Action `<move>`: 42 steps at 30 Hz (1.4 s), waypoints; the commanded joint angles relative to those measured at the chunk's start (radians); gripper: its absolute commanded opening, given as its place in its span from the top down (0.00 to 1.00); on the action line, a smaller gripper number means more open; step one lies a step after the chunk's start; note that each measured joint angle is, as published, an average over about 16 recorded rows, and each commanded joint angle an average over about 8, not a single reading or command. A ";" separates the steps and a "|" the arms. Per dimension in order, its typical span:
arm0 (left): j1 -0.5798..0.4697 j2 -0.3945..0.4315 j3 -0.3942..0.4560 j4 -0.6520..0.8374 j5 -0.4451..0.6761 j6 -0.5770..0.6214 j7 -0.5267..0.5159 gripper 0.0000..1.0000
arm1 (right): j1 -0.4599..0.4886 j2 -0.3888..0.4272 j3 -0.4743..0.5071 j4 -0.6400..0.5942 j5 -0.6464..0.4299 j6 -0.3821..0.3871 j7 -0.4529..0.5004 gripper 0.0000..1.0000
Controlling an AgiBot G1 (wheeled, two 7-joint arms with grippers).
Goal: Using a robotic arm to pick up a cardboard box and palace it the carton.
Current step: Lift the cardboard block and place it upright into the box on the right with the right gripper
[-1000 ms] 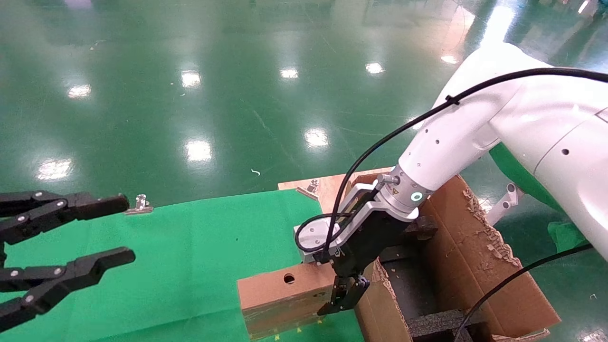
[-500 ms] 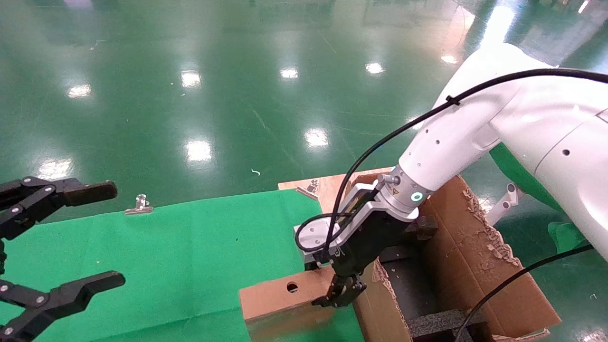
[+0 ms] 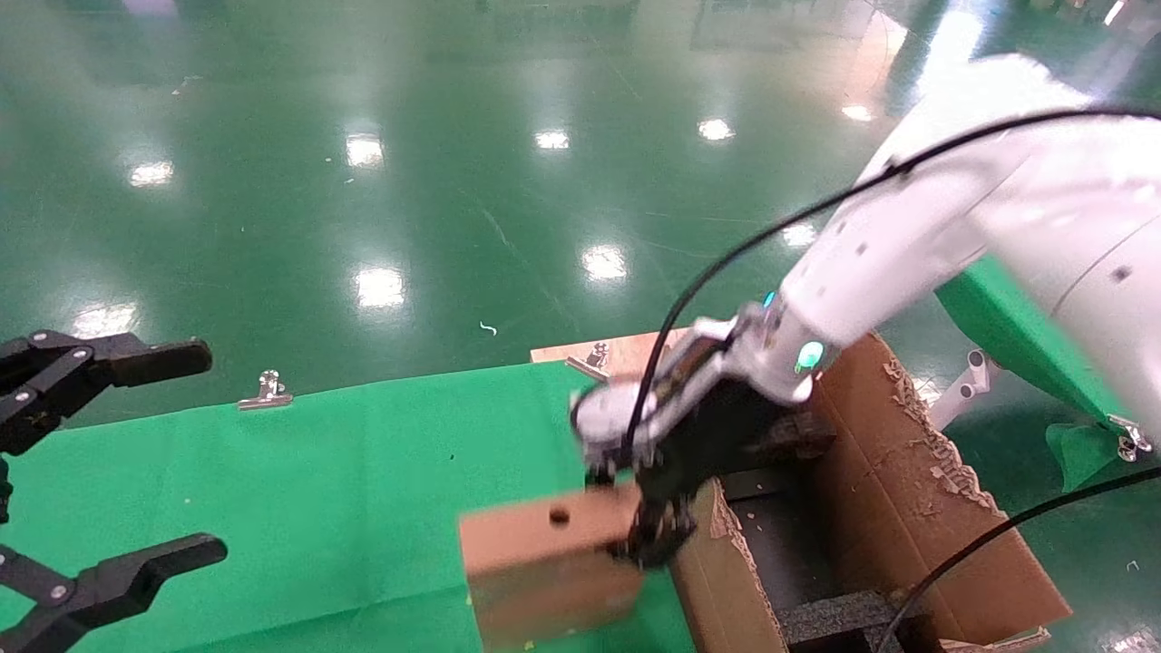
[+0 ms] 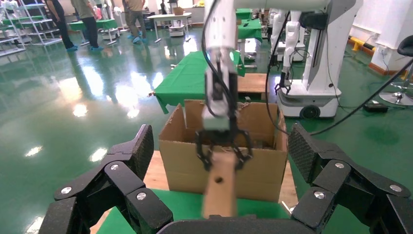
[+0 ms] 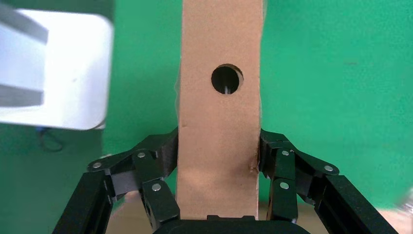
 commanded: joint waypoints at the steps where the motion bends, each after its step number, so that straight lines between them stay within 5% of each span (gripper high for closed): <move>1: 0.000 0.000 0.000 0.000 0.000 0.000 0.000 0.00 | 0.019 0.012 0.004 -0.010 0.013 0.004 0.012 1.00; 12: 0.000 0.000 0.000 0.000 0.000 0.000 0.000 0.00 | 0.255 0.090 0.004 -0.128 0.069 -0.015 0.010 1.00; 22: 0.000 0.000 0.000 0.000 0.000 0.000 0.000 0.00 | 0.391 0.168 -0.106 -0.127 0.109 -0.025 0.018 1.00; 42: 0.000 0.000 0.000 0.000 0.000 0.000 0.000 0.00 | 0.723 0.608 -0.514 0.163 0.074 -0.018 0.227 1.00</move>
